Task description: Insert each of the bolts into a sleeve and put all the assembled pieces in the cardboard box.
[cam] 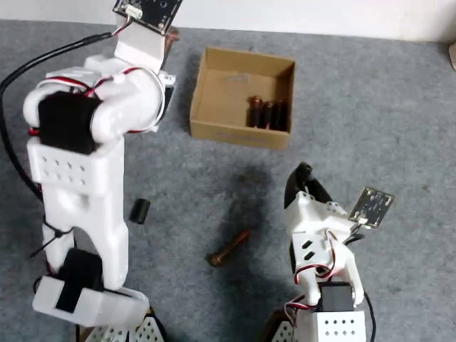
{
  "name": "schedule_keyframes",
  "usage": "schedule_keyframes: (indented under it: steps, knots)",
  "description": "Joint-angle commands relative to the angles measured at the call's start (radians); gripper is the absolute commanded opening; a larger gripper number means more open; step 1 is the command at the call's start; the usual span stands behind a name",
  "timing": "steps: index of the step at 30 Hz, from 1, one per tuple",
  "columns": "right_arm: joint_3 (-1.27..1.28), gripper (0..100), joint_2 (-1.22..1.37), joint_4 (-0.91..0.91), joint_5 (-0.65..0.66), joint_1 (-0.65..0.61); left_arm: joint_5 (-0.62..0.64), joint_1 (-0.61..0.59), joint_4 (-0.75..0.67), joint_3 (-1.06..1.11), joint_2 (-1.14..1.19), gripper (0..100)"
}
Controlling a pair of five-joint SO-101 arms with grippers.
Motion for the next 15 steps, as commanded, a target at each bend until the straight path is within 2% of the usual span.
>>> schedule_keyframes:
  steps: [1,5,9,12,15]
  knots:
    - [0.022,0.5,-0.005,-0.035,0.015,0.005,0.031,0.042,-0.017,-0.018,-0.101,0]
    - [0.022,0.5,-0.005,-0.035,0.015,0.005,0.029,0.074,0.009,-0.007,-0.263,0]
    - [0.022,0.5,-0.005,-0.033,0.015,0.008,0.028,0.071,0.009,0.099,-0.495,0]
    - [0.022,0.5,-0.005,-0.033,0.015,0.008,-0.04,0.071,0.009,0.323,-0.691,0]
    - [0.022,0.5,-0.005,-0.033,0.015,0.005,-0.181,0.073,0.008,0.684,-0.917,0]
